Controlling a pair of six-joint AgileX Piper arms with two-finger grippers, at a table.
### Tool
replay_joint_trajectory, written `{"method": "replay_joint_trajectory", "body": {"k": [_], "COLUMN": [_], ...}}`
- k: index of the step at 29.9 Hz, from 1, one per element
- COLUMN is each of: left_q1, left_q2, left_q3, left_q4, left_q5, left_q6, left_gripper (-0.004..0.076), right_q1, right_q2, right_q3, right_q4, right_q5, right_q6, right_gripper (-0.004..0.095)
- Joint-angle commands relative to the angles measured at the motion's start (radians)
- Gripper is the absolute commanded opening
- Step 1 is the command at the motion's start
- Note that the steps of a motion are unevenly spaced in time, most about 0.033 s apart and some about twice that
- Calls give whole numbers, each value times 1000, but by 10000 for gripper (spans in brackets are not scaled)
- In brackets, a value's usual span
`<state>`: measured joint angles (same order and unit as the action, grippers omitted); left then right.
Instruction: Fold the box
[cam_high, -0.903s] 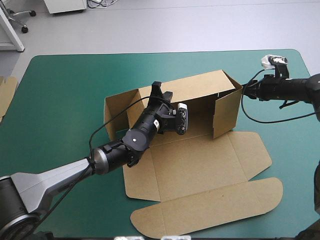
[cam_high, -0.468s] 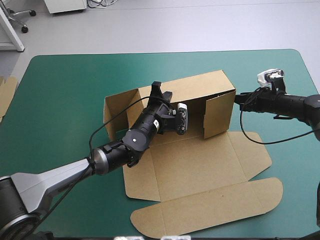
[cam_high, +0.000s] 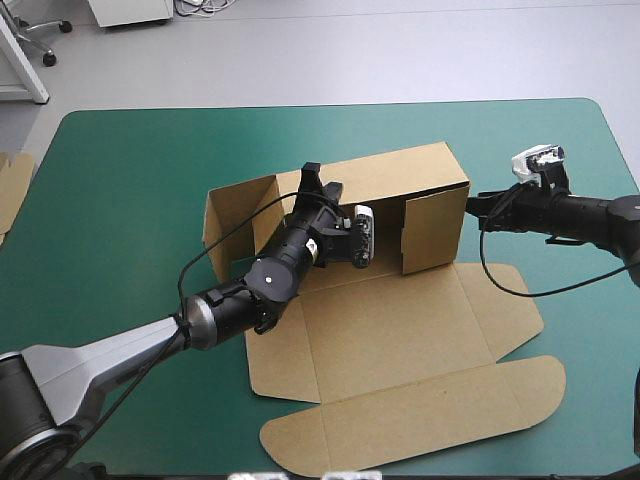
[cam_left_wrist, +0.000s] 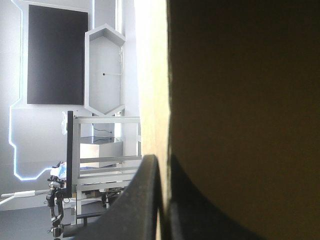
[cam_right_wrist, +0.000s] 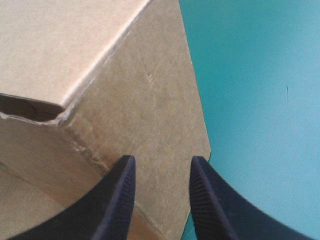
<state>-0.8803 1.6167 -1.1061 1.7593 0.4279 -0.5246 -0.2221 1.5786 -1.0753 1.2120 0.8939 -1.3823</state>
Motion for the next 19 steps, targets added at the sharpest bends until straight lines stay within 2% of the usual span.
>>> {"method": "replay_joint_trajectory", "body": {"k": [1, 8, 15, 19], "left_q1": [-3, -3, -3, -3], "left_q2": [-28, -28, -28, -28], "left_q3": [-20, -20, -20, -20], "left_q4": [3, 3, 3, 3], "left_q5": [-3, -1, -1, -1], "left_q6": [-18, -18, -18, -18], "left_gripper": [-15, -15, -15, -15], "right_q1": [-1, -1, -1, -1], "right_q2": [-73, -101, -121, -125], "right_q3": [-18, -18, -17, 10], "right_q4": [44, -13, -97, -83], "right_q5": [92, 70, 101, 101], "right_q6": [-12, 24, 108, 101], "right_gripper": [343, 329, 322, 322]}}
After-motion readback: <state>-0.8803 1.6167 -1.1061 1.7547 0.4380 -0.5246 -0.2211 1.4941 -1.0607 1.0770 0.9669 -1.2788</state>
